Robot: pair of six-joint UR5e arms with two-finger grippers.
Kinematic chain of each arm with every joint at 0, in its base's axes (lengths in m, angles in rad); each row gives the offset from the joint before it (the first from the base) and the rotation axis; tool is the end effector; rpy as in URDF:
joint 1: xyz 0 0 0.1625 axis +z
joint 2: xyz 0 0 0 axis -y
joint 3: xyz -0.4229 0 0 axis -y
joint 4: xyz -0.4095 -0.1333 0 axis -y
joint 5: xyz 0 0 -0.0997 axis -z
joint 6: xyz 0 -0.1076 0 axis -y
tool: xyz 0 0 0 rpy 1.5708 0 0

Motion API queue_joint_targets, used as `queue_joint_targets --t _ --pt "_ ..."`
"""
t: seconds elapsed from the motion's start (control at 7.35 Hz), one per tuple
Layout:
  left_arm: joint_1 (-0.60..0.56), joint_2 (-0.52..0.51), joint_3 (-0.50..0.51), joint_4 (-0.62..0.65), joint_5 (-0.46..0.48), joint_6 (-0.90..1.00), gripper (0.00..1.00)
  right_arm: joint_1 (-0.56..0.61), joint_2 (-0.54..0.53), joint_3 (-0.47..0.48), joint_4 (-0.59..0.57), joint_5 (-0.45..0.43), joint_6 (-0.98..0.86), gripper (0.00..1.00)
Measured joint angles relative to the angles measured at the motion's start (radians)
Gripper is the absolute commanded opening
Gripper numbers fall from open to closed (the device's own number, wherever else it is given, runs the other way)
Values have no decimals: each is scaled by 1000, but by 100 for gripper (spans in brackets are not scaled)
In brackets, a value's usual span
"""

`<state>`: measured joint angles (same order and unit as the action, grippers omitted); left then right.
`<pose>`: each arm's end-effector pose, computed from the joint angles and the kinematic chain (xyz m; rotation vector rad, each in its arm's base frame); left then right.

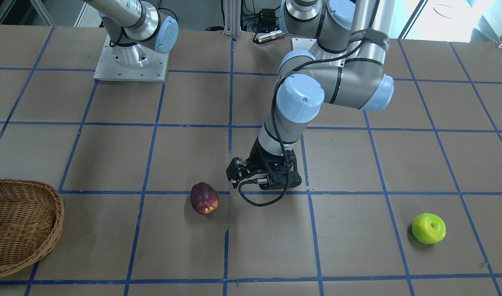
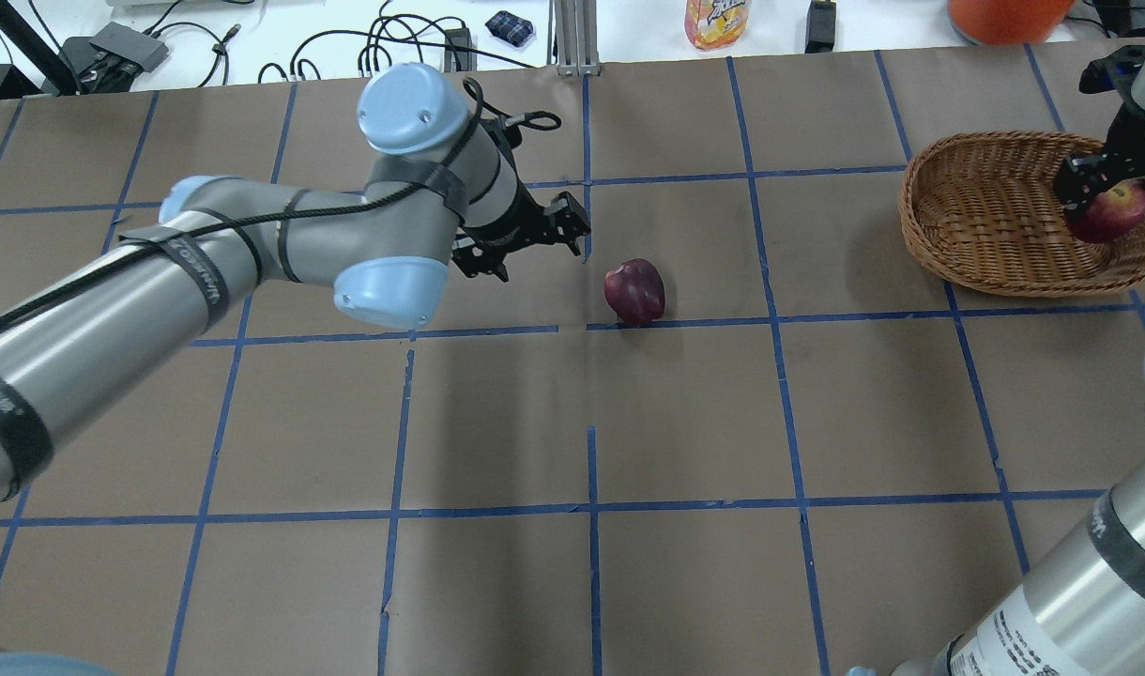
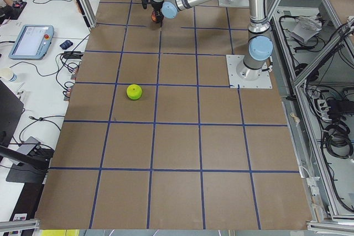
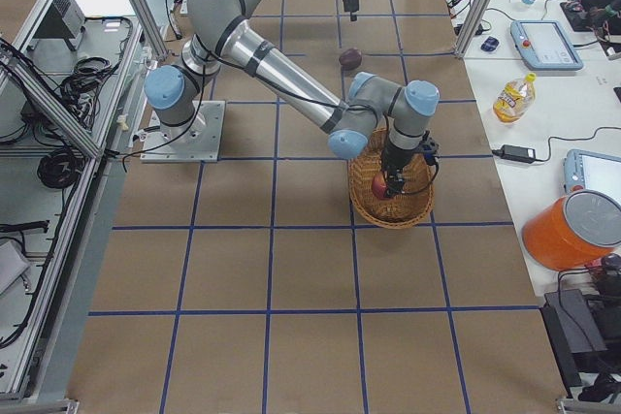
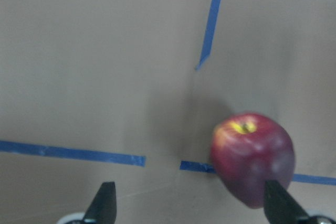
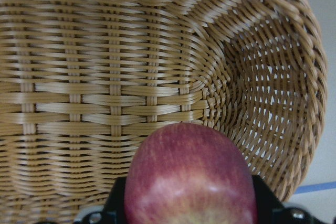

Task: Put all apples into basket
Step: 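Release red apple in basket while left releases dark apple and withdraws, then grasp dark red apple with right gripper while left grasps green apple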

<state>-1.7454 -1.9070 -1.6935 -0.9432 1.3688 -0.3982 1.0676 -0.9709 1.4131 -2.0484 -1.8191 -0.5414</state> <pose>-0.2607 -0.5863 0.2932 0.2985 -2.8815 0.1520 -0.2498 -0.6754 0.2356 0.0491 -2.9053 -0.1363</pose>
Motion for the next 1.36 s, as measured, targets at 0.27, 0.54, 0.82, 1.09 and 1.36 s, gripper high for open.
queue_joint_targets --t 0.27,0.54,0.82,1.09,1.36 --pt "173 65 116 -284 36 281 100 -13 41 -6 -51 -7 -27 96" --pt "426 52 172 -384 113 663 100 -18 53 -9 -59 -9 -36 100" --pt "555 -26 254 -389 170 851 100 -19 45 -10 -50 -12 -38 100" --pt "578 -143 365 -362 224 918 100 -10 -23 -8 46 -3 -33 99" --pt "588 -247 423 -341 234 924 100 50 -152 -6 259 86 8 100"
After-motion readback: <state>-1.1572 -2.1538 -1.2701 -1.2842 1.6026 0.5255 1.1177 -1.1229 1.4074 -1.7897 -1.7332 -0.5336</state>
